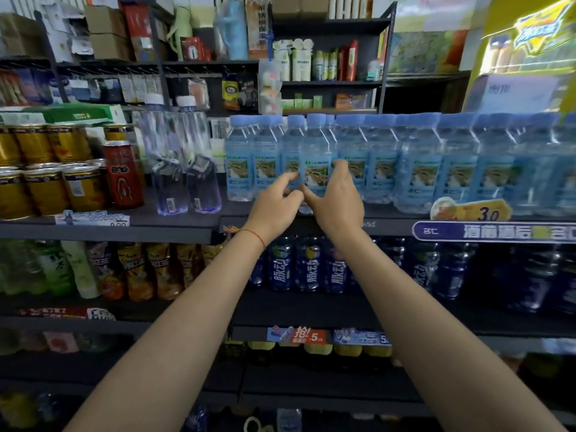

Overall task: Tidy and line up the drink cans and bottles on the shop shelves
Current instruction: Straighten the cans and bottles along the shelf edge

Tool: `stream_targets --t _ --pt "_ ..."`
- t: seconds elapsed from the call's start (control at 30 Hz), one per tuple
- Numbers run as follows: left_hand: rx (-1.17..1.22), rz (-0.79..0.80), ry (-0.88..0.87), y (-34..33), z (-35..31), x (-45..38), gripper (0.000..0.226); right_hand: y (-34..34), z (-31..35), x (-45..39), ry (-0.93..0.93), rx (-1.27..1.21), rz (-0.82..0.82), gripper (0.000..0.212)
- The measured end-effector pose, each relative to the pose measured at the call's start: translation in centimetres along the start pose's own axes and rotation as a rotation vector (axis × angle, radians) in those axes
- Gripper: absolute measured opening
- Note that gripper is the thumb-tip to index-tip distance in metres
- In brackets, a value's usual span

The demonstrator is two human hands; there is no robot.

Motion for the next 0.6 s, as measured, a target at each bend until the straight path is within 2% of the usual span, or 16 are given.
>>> stream_targets --t 0.17,0.33,0.47,0.6 --pt "-0.069 0.056 -0.009 -5.7 -3.6 1.7 0.055 4.0 -5.3 -0.5 0.137 0.111 -0.065 0.075" --pt "-0.118 0.07 0.018 -9.3 -5.8 2.4 0.06 5.8 -9.4 -0.5 0.38 0.196 -0.118 0.054" --pt "-0.141 0.066 0.053 -10.2 -6.7 2.7 0.062 6.5 -10.8 -0.4 0.447 0.268 -0.091 0.055" --pt "-0.15 0.062 0.012 -11.2 -7.2 3.4 0.061 7.3 -11.5 -0.5 0.462 0.285 -0.143 0.053"
Point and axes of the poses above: each hand's wrist, its own x-axis away from the middle knuckle, its own y-axis out of the back of the hand, z = x × y, the point moved 1 cm from there along -x, towards the middle knuckle, and after that the axes turned 12 degrees about -z, right-handed, at the moved point
